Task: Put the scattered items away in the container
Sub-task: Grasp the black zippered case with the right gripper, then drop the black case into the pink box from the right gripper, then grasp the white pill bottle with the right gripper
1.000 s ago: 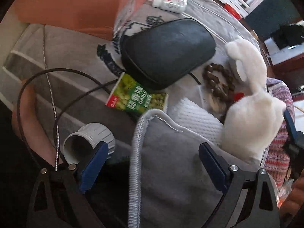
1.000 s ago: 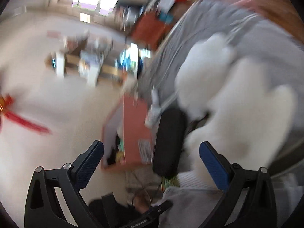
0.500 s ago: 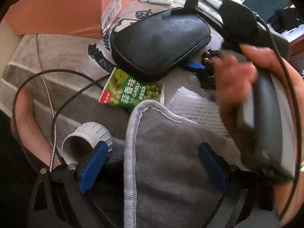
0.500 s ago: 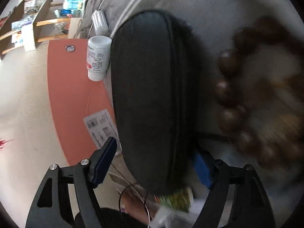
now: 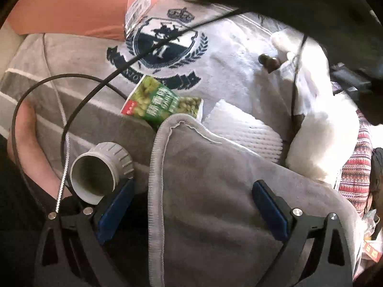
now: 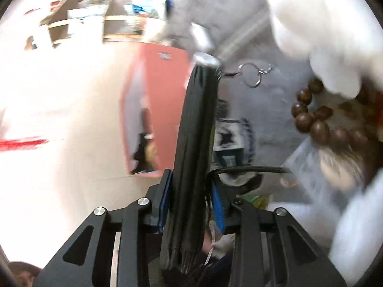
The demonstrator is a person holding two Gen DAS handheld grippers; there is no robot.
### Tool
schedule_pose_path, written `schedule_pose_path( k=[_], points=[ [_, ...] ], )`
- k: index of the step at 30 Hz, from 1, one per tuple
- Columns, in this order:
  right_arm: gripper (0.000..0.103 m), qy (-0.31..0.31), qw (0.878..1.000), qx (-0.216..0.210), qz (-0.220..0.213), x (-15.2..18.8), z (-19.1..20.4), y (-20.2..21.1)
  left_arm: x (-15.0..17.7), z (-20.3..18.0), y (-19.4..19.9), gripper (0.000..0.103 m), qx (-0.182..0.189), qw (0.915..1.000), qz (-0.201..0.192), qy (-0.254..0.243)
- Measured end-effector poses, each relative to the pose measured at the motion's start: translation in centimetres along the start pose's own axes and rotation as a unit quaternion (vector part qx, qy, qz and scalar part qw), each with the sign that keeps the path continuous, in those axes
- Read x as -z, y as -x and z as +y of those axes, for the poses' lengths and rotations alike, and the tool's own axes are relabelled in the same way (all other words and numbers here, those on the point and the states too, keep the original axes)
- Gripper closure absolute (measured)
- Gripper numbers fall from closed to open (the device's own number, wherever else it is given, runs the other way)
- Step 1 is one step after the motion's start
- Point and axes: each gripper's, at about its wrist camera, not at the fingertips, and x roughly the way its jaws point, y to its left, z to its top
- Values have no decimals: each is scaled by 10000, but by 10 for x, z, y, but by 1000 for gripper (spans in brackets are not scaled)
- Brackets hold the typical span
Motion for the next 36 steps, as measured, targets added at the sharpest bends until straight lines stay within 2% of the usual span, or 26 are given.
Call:
schedule_pose_path(
  k=[3, 6, 8, 10, 13, 14, 15, 16, 18, 19, 21, 22, 24, 27, 28, 30, 32, 33, 34, 36],
  points=[
    [74, 440, 9988, -82, -183, 10, 44, 29, 5, -5, 18, 4, 219, 9994, -245, -101],
    [74, 802, 9960, -269, -299, 22, 89, 43, 5, -9, 56, 4, 626, 9949, -782, -122],
    [74, 987, 9930, -555, -325, 24, 123, 44, 7, 0, 97, 4, 1092, 9845, -1368, -24],
    [74, 1168, 9894, -818, -290, 27, 151, 39, 6, 4, 138, 2, 1468, 9664, -2111, -32],
    [74, 1469, 9833, -1057, -177, 20, 202, 9, -3, 14, 172, 0, 1619, 9406, -2981, 133],
    [72, 1596, 9819, -1006, -156, 20, 219, -5, -6, 21, 178, 0, 1624, 9358, -3111, 326],
    [65, 1735, 9808, -882, -99, 17, 234, -22, -11, 29, 180, 0, 1639, 9338, -3145, 475],
    [40, 1886, 9797, -674, -29, 13, 246, -40, -17, 36, 178, 0, 1607, 9338, -3132, 634],
    [2, 2054, 9784, -168, -133, 9, 259, -60, -28, 47, 171, 0, 1490, 9387, -2979, 891],
    [7, 2070, 9782, -6, -179, 6, 261, -65, -33, 51, 164, 0, 1443, 9435, -2817, 983],
    [13, 1866, 9824, 40, -105, 0, 254, -71, -33, 53, 151, 0, 1390, 9535, -2468, 1034],
    [13, 1697, 9853, 157, -146, -3, 243, -70, -31, 50, 144, 0, 1363, 9583, -2301, 1003],
    [16, 1471, 9865, 665, -281, -10, 222, -64, -28, 39, 130, 0, 1337, 9662, -2017, 890],
    [36, 893, 9817, 1628, -421, -24, 184, -52, -24, 24, 110, 0, 1334, 9746, -1632, 757],
    [37, 612, 9742, 2093, -580, -29, 170, -46, -20, 22, 105, 0, 1319, 9769, -1508, 741],
    [37, 276, 9480, 3012, -993, -41, 152, -36, -18, 21, 98, 0, 1222, 9808, -1313, 771],
    [37, 151, 9220, 3619, -1365, -55, 140, -30, -19, 24, 88, 0, 1143, 9834, -1090, 895],
    [37, 90, 9166, 3725, -1448, -63, 135, -30, -19, 27, 83, 0, 1105, 9844, -974, 963],
    [37, 6, 9211, 3607, -1468, -71, 129, -33, -19, 29, 78, 0, 1085, 9848, -878, 1035],
    [37, -82, 9529, 2784, -1202, -85, 119, -51, -21, 30, 73, 0, 1065, 9848, -800, 1118]
  ],
)
